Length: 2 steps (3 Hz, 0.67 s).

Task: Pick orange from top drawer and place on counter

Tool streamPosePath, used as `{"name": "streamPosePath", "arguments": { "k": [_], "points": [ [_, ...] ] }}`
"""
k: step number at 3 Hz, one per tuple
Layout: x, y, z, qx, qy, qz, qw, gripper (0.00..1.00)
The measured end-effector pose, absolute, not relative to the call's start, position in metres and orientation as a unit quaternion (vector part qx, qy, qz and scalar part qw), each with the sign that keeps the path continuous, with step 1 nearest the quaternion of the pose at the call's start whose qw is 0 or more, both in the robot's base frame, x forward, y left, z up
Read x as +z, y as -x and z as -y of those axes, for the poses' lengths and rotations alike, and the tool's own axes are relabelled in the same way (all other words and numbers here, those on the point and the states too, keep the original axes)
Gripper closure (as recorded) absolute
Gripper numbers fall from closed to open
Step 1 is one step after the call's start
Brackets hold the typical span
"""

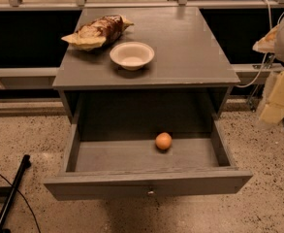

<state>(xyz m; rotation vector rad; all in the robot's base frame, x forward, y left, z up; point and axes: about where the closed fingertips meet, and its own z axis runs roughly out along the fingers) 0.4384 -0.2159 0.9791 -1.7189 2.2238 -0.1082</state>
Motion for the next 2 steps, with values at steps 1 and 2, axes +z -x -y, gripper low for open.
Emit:
{"name": "streamPosePath", "arguments": {
  "k": [1, 2],
  "points": [
    [0.979, -0.438, 0.216, -0.038, 0.603, -0.78, 0.164, 0.0],
    [0.965, -0.453, 0.197, 0.0, 0.621, -0.758, 0.201, 0.0]
  ]
}}
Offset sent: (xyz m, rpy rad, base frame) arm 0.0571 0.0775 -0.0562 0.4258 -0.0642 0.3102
